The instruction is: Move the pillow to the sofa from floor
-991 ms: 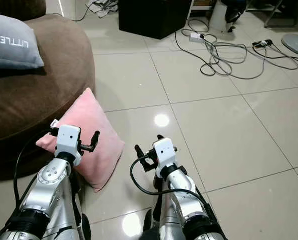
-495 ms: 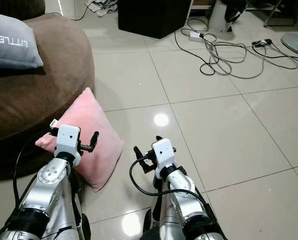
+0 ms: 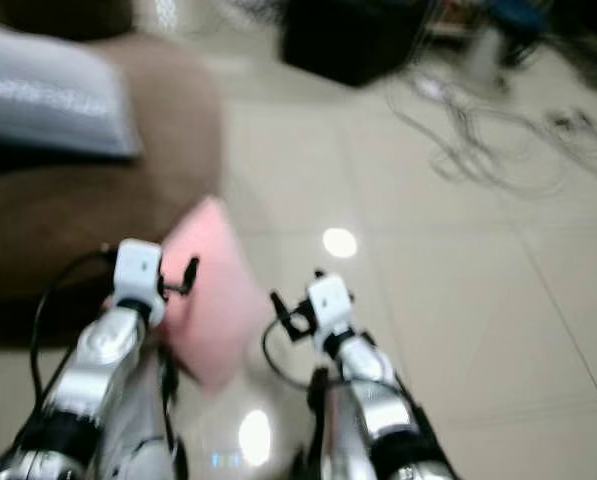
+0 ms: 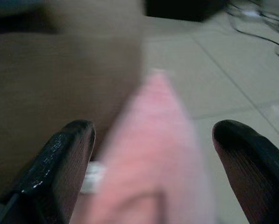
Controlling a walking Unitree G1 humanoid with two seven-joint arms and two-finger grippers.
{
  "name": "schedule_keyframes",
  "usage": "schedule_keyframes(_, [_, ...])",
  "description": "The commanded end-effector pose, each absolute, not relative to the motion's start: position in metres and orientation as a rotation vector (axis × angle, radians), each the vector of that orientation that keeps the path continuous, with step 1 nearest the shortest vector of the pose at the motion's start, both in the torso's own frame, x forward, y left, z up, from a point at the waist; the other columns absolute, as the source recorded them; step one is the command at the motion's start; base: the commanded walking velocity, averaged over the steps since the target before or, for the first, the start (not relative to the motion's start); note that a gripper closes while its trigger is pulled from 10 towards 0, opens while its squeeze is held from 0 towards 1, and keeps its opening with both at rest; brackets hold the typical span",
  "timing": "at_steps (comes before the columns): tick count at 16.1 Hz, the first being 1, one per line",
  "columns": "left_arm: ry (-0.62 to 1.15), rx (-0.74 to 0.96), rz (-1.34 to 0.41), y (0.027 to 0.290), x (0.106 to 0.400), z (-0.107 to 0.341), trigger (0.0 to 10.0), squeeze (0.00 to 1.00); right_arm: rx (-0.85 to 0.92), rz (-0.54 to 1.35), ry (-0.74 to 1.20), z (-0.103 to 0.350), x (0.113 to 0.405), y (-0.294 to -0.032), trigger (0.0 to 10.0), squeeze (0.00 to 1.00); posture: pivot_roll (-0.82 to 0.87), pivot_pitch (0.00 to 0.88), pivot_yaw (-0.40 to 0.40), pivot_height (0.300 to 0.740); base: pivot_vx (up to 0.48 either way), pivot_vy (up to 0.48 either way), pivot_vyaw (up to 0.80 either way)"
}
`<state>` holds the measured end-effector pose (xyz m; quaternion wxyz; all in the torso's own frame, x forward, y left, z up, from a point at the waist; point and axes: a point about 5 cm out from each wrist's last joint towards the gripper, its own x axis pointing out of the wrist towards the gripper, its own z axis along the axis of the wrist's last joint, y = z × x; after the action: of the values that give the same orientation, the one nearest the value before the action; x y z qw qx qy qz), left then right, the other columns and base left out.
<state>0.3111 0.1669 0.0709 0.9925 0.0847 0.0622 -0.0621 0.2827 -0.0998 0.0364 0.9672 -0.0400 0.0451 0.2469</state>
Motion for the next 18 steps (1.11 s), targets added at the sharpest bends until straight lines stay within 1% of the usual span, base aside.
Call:
schedule_keyframes(1, [0.169, 0.174, -0.116, 0.170, 0.304, 0.060, 10.0, 0.00, -0.076, 0.509, 0.110, 0.033, 0.279, -0.099, 10.0, 0.21, 0.07, 0.175, -0.118, 0.471, 0.000, 0.000, 0.00])
schedule_keyframes(3, [0.169, 0.180, -0.133, 0.167, 0.304, 0.060, 10.0, 0.00, -0.075, 0.507, 0.112, 0.033, 0.278, -0.100, 10.0, 0.22, 0.07, 0.178, -0.118, 0.471, 0.000, 0.000, 0.00])
schedule_keyframes(6, [0.159, 0.190, -0.155, 0.164, 0.302, 0.060, 10.0, 0.00, -0.074, 0.509, 0.117, 0.031, 0.276, -0.101, 10.0, 0.21, 0.07, 0.184, -0.118, 0.471, 0.000, 0.480, 0.00])
schedule_keyframes(12, [0.180, 0.230, -0.167, 0.163, 0.299, 0.057, 10.0, 0.00, -0.070, 0.513, 0.120, 0.031, 0.273, -0.100, 10.0, 0.21, 0.06, 0.189, -0.116, 0.471, 0.000, 0.000, 0.00])
schedule_keyframes(14, [0.193, 0.280, -0.194, 0.166, 0.303, 0.058, 10.0, 0.00, -0.066, 0.511, 0.114, 0.031, 0.272, -0.100, 10.0, 0.21, 0.06, 0.193, -0.114, 0.471, 0.000, 0.000, 0.00])
schedule_keyframes(16, [0.244, 0.393, -0.236, 0.181, 0.314, 0.059, 10.0, 0.00, -0.059, 0.508, 0.107, 0.032, 0.270, -0.099, 10.0, 0.21, 0.05, 0.199, -0.104, 0.471, 0.000, 0.000, 0.00])
schedule_keyframes(18, [0.273, 0.464, -0.266, 0.188, 0.320, 0.061, 10.0, 0.00, -0.056, 0.506, 0.100, 0.032, 0.267, -0.098, 10.0, 0.22, 0.04, 0.202, -0.092, 0.471, 0.000, 0.000, 0.00])
